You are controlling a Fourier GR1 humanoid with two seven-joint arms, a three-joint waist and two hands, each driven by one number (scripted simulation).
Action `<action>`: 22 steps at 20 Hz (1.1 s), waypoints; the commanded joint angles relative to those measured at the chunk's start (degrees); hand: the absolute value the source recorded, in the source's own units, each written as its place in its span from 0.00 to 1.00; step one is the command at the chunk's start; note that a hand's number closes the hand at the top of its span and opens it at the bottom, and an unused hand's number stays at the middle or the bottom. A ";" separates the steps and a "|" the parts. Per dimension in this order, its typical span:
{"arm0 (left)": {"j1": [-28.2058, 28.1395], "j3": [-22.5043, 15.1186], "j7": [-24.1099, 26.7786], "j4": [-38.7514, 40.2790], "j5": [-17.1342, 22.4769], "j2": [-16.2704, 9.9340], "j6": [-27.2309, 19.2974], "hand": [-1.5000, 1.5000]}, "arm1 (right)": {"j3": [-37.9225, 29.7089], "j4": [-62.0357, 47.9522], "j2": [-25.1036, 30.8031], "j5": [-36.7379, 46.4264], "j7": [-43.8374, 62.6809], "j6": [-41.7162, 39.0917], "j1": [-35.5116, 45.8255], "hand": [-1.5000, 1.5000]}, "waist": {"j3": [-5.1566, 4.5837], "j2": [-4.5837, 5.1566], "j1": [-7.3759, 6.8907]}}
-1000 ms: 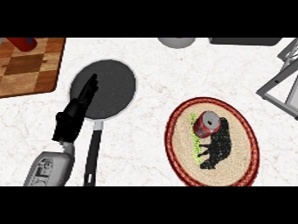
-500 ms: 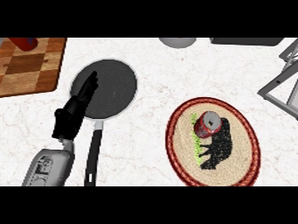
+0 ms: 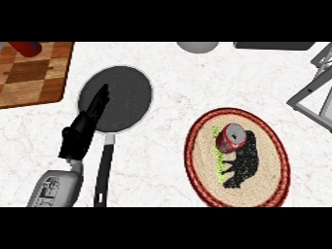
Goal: Pick the cupcake from the placemat and place it in the tiered shelf
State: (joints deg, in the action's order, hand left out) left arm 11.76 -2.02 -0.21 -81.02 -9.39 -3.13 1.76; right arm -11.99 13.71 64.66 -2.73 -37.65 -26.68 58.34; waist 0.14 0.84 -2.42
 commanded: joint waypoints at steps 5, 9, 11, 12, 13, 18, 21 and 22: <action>0.99 0.28 -1.51 -1.29 0.48 -0.16 0.36 0.50 | -5.47 -4.89 3.80 -5.22 7.39 -10.14 5.02 0.00 | 0.06 0.08 -0.26; 1.11 -0.34 -1.17 -1.10 -0.15 0.40 -0.14 0.50 | -10.79 -9.40 6.13 -10.44 17.03 -8.85 9.44 0.00 | 0.10 0.30 -0.63; -0.17 -0.02 -0.53 -0.23 -0.15 -0.26 0.23 0.50 | -11.58 -10.31 10.07 -11.02 20.52 -8.85 9.84 0.00 | 0.11 0.46 -0.66; -0.21 -0.32 0.73 -0.17 -0.44 0.74 -0.72 0.50 | -11.44 -10.21 10.71 -10.86 21.92 -8.86 9.96 0.00 | 0.10 0.52 -0.68; 1.50 -0.22 -0.32 -0.37 -0.12 0.12 0.22 0.50 | -11.39 -10.61 11.24 -10.71 22.71 -7.43 9.72 0.00 | 0.17 0.82 -0.92; 1.95 -0.12 -1.17 -0.08 -0.10 0.57 -0.20 0.50 | -9.25 -11.05 15.07 -8.56 26.44 -11.88 5.80 0.00 | 0.42 1.30 -0.37; 1.43 -0.30 -1.07 -1.84 0.41 0.70 0.11 0.50 | -8.19 -10.67 16.64 -7.38 25.63 -12.50 3.36 0.00 | 0.64 1.32 -0.80; 0.64 0.04 -0.59 -0.81 0.23 0.08 0.29 0.50 | -8.21 -10.68 17.34 -7.41 26.57 -13.75 3.65 0.00 | 0.63 1.54 -0.96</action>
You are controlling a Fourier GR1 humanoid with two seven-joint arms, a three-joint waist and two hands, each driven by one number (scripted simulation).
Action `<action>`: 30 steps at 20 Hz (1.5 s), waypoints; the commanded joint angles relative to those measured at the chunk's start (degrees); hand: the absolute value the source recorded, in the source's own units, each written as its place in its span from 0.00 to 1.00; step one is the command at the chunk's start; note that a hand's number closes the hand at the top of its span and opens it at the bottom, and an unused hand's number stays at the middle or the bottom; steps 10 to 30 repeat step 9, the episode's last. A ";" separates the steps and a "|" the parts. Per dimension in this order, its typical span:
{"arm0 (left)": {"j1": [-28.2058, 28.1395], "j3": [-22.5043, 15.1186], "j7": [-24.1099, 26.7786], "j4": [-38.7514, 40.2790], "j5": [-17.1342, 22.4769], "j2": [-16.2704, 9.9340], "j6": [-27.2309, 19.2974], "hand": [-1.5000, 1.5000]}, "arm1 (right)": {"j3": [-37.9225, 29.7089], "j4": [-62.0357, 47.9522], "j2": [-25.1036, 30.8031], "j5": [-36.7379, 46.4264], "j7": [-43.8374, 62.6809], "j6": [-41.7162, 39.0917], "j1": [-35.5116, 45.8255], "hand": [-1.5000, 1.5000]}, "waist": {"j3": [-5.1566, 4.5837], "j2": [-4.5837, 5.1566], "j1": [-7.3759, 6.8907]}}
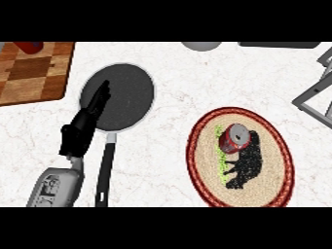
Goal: Pick the cupcake from the placemat and place it in the tiered shelf
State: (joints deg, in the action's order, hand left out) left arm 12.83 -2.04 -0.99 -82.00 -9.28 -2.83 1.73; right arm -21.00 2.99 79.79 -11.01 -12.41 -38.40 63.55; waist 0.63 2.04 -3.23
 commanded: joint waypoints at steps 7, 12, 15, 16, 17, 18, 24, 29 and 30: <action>-1.05 -0.17 0.20 -0.75 0.02 0.63 -0.58 0.50 | 1.74 0.07 2.71 2.00 -3.46 -6.63 -6.75 0.00 | 0.70 0.30 0.45; -0.28 0.01 -0.23 -0.58 -0.20 0.96 -1.27 0.50 | 1.97 0.58 3.16 2.29 -4.79 -7.53 -7.75 0.00 | 0.73 0.39 1.01; -0.28 0.01 -0.23 -0.58 -0.20 0.96 -1.27 0.50 | 1.97 0.58 3.16 2.29 -4.79 -7.53 -7.75 0.00 | 0.73 0.39 1.01; -0.28 0.01 -0.23 -0.58 -0.20 0.96 -1.27 0.50 | 1.97 0.58 3.16 2.29 -4.79 -7.53 -7.75 0.00 | 0.73 0.39 1.01; -0.28 0.01 -0.23 -0.58 -0.20 0.96 -1.27 0.50 | 1.97 0.58 3.16 2.29 -4.79 -7.53 -7.75 0.00 | 0.73 0.39 1.01; -0.28 0.01 -0.23 -0.58 -0.20 0.96 -1.27 0.50 | 1.97 0.58 3.16 2.29 -4.79 -7.53 -7.75 0.00 | 0.73 0.39 1.01; -0.28 0.01 -0.23 -0.58 -0.20 0.96 -1.27 0.50 | 1.97 0.58 3.16 2.29 -4.79 -7.53 -7.75 0.00 | 0.73 0.39 1.01; -0.28 0.01 -0.23 -0.58 -0.20 0.96 -1.27 0.50 | 1.97 0.58 3.16 2.29 -4.79 -7.53 -7.75 0.00 | 0.73 0.39 1.01; -0.28 0.01 -0.23 -0.58 -0.20 0.96 -1.27 0.50 | 1.97 0.58 3.16 2.29 -4.79 -7.53 -7.75 0.00 | 0.73 0.39 1.01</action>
